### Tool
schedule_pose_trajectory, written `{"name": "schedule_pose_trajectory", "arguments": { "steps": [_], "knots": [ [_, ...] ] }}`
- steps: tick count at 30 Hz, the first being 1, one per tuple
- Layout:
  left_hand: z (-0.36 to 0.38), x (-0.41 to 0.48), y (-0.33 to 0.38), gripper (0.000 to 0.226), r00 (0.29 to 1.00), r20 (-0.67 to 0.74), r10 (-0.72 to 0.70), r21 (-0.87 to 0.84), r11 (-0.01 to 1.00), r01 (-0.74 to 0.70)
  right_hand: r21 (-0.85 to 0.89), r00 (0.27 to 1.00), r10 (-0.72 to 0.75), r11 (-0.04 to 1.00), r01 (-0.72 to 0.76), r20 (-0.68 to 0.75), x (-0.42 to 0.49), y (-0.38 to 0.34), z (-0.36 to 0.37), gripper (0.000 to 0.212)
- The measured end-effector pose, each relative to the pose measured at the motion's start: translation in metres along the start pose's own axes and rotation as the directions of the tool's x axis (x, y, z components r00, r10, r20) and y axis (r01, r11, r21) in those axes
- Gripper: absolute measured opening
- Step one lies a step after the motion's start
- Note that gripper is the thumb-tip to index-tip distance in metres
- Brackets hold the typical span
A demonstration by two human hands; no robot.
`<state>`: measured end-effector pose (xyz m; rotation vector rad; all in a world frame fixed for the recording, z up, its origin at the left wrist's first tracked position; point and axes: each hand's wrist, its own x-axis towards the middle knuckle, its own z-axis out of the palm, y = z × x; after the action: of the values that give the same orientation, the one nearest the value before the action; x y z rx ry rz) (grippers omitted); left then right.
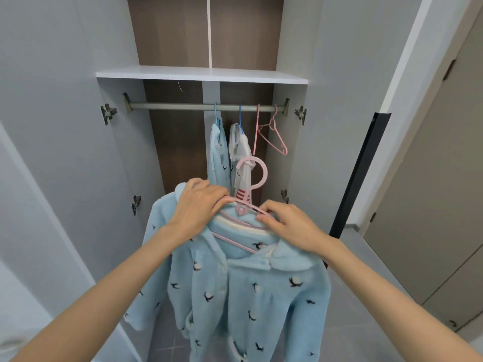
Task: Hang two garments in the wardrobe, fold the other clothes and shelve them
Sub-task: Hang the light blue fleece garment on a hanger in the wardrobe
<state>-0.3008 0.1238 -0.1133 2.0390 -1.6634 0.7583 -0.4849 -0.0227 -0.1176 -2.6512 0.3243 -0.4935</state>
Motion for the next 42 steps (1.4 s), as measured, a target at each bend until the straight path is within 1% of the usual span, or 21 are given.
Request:
{"name": "schedule_pose_trajectory", "arguments": {
  "steps": [2, 4, 5, 7, 9, 10, 12, 15, 18, 22, 25, 29, 32, 36, 39, 42],
  "knots": [
    [-0.002, -0.005, -0.007, 0.031, 0.999, -0.012, -0.047, -0.054, 0.997, 0.046, 0.186, 0.999, -0.007, 0.982, 0.002, 0.031, 0.006, -0.011, 0.002, 0.022],
    [-0.004, -0.01, -0.013, 0.031, 0.995, -0.018, -0.1, -0.077, 0.992, 0.098, 0.367, 0.997, 0.042, 0.928, -0.061, 0.059, 0.014, -0.022, 0.006, 0.022],
    [-0.005, -0.01, -0.018, 0.032, 0.989, -0.008, -0.146, -0.085, 0.986, 0.145, 0.441, 0.993, 0.079, 0.891, -0.109, 0.085, 0.019, -0.028, 0.009, 0.024],
    [-0.002, -0.009, -0.031, 0.028, 0.957, 0.037, -0.289, -0.118, 0.949, 0.291, 0.568, 0.979, 0.158, 0.797, -0.205, 0.131, 0.031, -0.037, 0.02, 0.026],
    [0.003, -0.009, -0.045, 0.033, 0.909, 0.131, -0.395, -0.189, 0.89, 0.415, 0.643, 0.965, 0.218, 0.721, -0.26, 0.146, 0.043, -0.043, 0.032, 0.027],
    [0.005, -0.01, -0.052, 0.037, 0.897, 0.162, -0.411, -0.249, 0.863, 0.44, 0.657, 0.959, 0.239, 0.701, -0.277, 0.15, 0.049, -0.045, 0.037, 0.027],
    [0.011, -0.014, -0.066, 0.041, 0.881, 0.181, -0.438, -0.351, 0.808, 0.473, 0.677, 0.947, 0.277, 0.667, -0.31, 0.161, 0.062, -0.046, 0.046, 0.028],
    [0.018, -0.017, -0.092, 0.042, 0.827, 0.211, -0.522, -0.396, 0.728, 0.56, 0.705, 0.926, 0.331, 0.613, -0.356, 0.179, 0.089, -0.042, 0.056, 0.028],
    [0.026, -0.009, -0.121, 0.039, 0.805, 0.234, -0.545, -0.439, 0.68, 0.587, 0.733, 0.912, 0.368, 0.568, -0.374, 0.18, 0.124, -0.04, 0.066, 0.027],
    [0.034, 0.016, -0.17, 0.038, 0.804, 0.242, -0.544, -0.478, 0.654, 0.586, 0.775, 0.896, 0.396, 0.494, -0.395, 0.204, 0.18, -0.042, 0.077, 0.023],
    [0.041, 0.04, -0.204, 0.038, 0.809, 0.217, -0.546, -0.503, 0.648, 0.572, 0.804, 0.891, 0.395, 0.441, -0.398, 0.224, 0.225, -0.04, 0.084, 0.02],
    [0.054, 0.068, -0.243, 0.038, 0.806, 0.218, -0.55, -0.537, 0.622, 0.57, 0.813, 0.886, 0.408, 0.427, -0.397, 0.219, 0.285, -0.038, 0.094, 0.017],
    [0.065, 0.083, -0.269, 0.038, 0.794, 0.224, -0.564, -0.55, 0.6, 0.581, 0.846, 0.888, 0.398, 0.369, -0.385, 0.23, 0.332, -0.034, 0.102, 0.016],
    [0.088, 0.096, -0.299, 0.038, 0.766, 0.255, -0.59, -0.57, 0.549, 0.612, 0.865, 0.881, 0.398, 0.311, -0.392, 0.256, 0.393, -0.023, 0.111, 0.018],
    [0.108, 0.108, -0.315, 0.04, 0.746, 0.293, -0.598, -0.578, 0.51, 0.637, 0.873, 0.881, 0.394, 0.292, -0.391, 0.262, 0.434, -0.009, 0.119, 0.019],
    [0.124, 0.123, -0.327, 0.045, 0.737, 0.338, -0.586, -0.606, 0.463, 0.647, 0.872, 0.874, 0.398, 0.278, -0.403, 0.277, 0.471, 0.008, 0.127, 0.027]
  ]
}}
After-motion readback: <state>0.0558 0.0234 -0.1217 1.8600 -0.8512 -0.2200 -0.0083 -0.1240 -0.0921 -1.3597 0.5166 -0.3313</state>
